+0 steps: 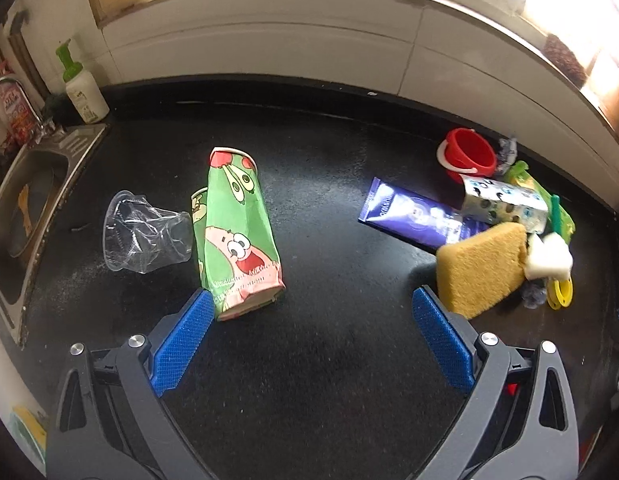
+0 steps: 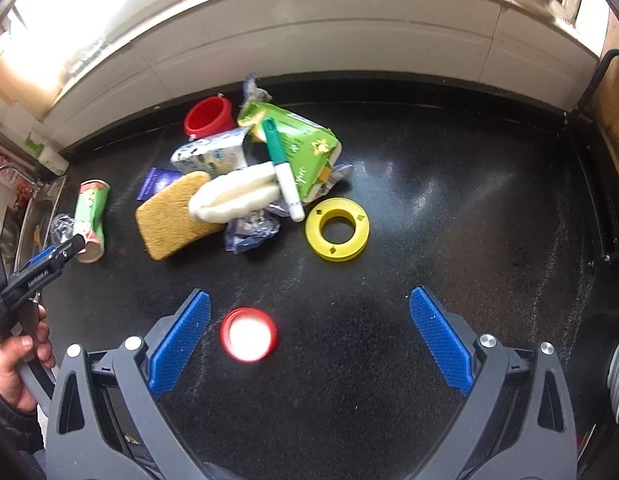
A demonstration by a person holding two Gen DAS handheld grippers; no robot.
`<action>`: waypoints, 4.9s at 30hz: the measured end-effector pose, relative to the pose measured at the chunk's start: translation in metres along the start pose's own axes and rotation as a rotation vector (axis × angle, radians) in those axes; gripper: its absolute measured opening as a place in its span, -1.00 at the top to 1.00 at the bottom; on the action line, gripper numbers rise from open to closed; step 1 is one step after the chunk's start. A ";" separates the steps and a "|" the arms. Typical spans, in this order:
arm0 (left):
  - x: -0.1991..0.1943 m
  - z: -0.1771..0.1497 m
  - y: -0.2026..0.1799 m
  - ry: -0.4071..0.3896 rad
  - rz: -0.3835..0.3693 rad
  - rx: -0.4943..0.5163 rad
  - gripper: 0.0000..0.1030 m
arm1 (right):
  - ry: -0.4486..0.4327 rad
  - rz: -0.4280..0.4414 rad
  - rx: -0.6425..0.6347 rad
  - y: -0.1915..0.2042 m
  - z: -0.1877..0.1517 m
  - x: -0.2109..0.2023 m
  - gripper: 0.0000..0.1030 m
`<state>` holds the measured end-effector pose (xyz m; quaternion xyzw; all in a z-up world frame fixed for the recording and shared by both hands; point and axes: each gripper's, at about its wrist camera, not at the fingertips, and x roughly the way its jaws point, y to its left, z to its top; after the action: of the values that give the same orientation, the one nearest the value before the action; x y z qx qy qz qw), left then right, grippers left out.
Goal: Collect trash
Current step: 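Grasp the green cartoon paper cup with the left tool while the right tool grasps the yellow tape roll, then carry both held items to the black bin and release them inside, then swing both open tools back over the counter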
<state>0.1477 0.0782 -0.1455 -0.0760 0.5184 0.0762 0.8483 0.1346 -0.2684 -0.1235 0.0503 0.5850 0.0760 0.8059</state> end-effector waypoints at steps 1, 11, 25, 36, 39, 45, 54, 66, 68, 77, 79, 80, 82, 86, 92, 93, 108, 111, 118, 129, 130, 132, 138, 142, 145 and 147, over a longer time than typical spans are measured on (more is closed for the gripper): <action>0.008 0.004 0.003 -0.001 -0.006 -0.010 -0.87 | 0.011 -0.006 0.008 -0.003 0.003 0.008 -0.89; 0.057 0.018 -0.004 0.006 0.079 0.081 -0.87 | 0.076 -0.073 -0.020 -0.018 0.023 0.083 -0.80; 0.062 0.021 -0.030 0.049 0.016 0.096 0.89 | 0.062 -0.095 -0.144 -0.015 0.034 0.103 -0.03; -0.020 0.025 -0.005 -0.132 0.045 0.042 -0.87 | 0.020 -0.085 -0.100 -0.025 0.021 0.066 -0.03; -0.013 0.023 0.004 -0.093 0.062 0.022 -0.87 | 0.021 -0.069 -0.085 -0.029 0.018 0.066 -0.03; 0.013 0.009 0.026 -0.034 0.075 -0.021 -0.86 | 0.021 -0.053 -0.079 -0.032 0.009 0.063 -0.04; 0.052 0.019 0.027 0.012 0.077 -0.012 -0.47 | 0.047 -0.060 -0.068 -0.037 0.018 0.075 -0.04; 0.016 0.006 -0.004 -0.018 -0.031 0.016 0.11 | 0.006 -0.028 -0.073 -0.027 0.028 0.066 -0.03; 0.001 -0.002 -0.017 -0.032 -0.032 0.048 0.11 | -0.006 -0.024 -0.078 -0.025 0.025 0.058 -0.03; -0.055 -0.024 -0.030 -0.080 -0.029 0.072 0.11 | -0.076 0.008 -0.143 -0.006 0.013 0.018 -0.03; -0.070 -0.032 -0.029 -0.100 -0.017 0.072 0.11 | -0.088 0.018 -0.168 0.002 0.010 0.010 -0.03; -0.077 -0.035 -0.027 -0.108 -0.011 0.069 0.11 | -0.095 0.024 -0.183 0.005 0.009 0.004 -0.03; -0.091 -0.043 -0.020 -0.124 0.001 0.054 0.11 | -0.108 0.043 -0.220 0.018 0.003 -0.007 -0.03; -0.120 -0.064 0.000 -0.156 0.033 0.007 0.11 | -0.122 0.092 -0.309 0.055 -0.007 -0.023 -0.03; -0.158 -0.108 0.047 -0.175 0.112 -0.100 0.11 | -0.110 0.180 -0.470 0.127 -0.026 -0.030 -0.03; -0.165 -0.120 0.059 -0.176 0.135 -0.128 0.11 | -0.103 0.201 -0.507 0.144 -0.032 -0.030 -0.03; -0.204 -0.311 0.215 -0.078 0.376 -0.569 0.11 | 0.084 0.523 -1.073 0.412 -0.180 -0.029 -0.03; -0.193 -0.347 0.238 -0.057 0.384 -0.646 0.11 | 0.144 0.575 -1.167 0.459 -0.221 -0.025 -0.03; -0.143 -0.421 0.287 -0.026 0.350 -0.789 0.10 | 0.313 0.632 -1.279 0.542 -0.299 0.013 -0.03; -0.082 -0.466 0.331 0.002 0.249 -0.868 0.05 | 0.474 0.544 -1.330 0.615 -0.372 0.098 -0.04; -0.080 -0.467 0.333 0.006 0.245 -0.870 -0.04 | 0.479 0.546 -1.331 0.619 -0.375 0.101 -0.05; -0.077 -0.471 0.336 0.010 0.255 -0.873 -0.63 | 0.500 0.537 -1.343 0.626 -0.380 0.109 -0.36; -0.076 -0.479 0.339 0.026 0.268 -0.886 -0.63 | 0.511 0.527 -1.326 0.628 -0.375 0.115 -0.53; -0.085 -0.478 0.336 0.028 0.286 -0.865 -0.63 | 0.504 0.532 -1.326 0.617 -0.369 0.108 -0.53; -0.097 -0.470 0.329 0.020 0.297 -0.842 -0.63 | 0.494 0.540 -1.303 0.605 -0.357 0.098 -0.54; -0.107 -0.459 0.324 0.007 0.302 -0.816 -0.63 | 0.478 0.546 -1.289 0.597 -0.348 0.089 -0.55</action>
<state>-0.3663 0.2940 -0.2733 -0.3286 0.4540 0.3980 0.7263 -0.2069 0.3323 -0.2133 -0.3071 0.5507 0.6111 0.4784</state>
